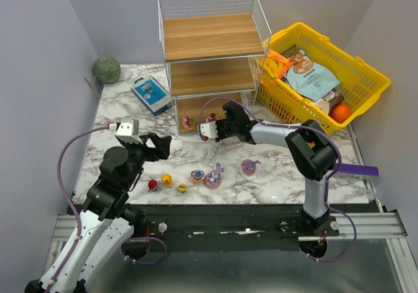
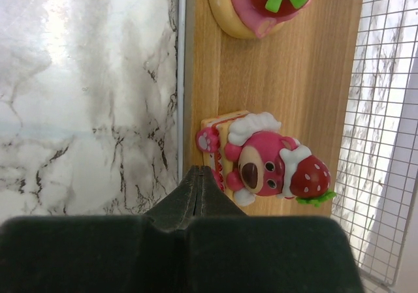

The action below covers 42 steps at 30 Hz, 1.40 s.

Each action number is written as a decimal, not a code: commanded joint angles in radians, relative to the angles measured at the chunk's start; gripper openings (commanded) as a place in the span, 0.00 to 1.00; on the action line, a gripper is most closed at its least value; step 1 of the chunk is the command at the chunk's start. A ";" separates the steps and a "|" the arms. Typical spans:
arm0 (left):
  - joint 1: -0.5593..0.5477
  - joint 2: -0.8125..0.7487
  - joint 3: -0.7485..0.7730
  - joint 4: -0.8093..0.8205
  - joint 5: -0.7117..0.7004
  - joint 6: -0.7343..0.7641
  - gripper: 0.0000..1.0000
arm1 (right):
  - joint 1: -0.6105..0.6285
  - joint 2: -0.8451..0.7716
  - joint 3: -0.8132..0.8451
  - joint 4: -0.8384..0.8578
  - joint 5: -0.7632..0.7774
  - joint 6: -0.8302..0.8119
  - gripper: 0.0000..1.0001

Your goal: Place and organize the plastic toys onto the shelf

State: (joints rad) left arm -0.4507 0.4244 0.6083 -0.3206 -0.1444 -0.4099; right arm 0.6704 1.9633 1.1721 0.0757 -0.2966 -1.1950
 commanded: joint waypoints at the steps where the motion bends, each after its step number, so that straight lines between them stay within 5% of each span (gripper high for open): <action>1: 0.010 -0.016 -0.010 0.003 0.017 -0.003 0.94 | 0.003 0.029 0.032 -0.010 0.031 -0.012 0.01; 42: 0.024 -0.012 -0.010 0.005 0.026 -0.001 0.94 | 0.017 0.052 0.073 -0.014 -0.042 0.011 0.01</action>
State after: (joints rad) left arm -0.4332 0.4217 0.6052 -0.3210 -0.1402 -0.4099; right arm 0.6800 1.9850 1.2118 0.0666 -0.3237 -1.1957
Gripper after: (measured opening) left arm 0.938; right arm 0.012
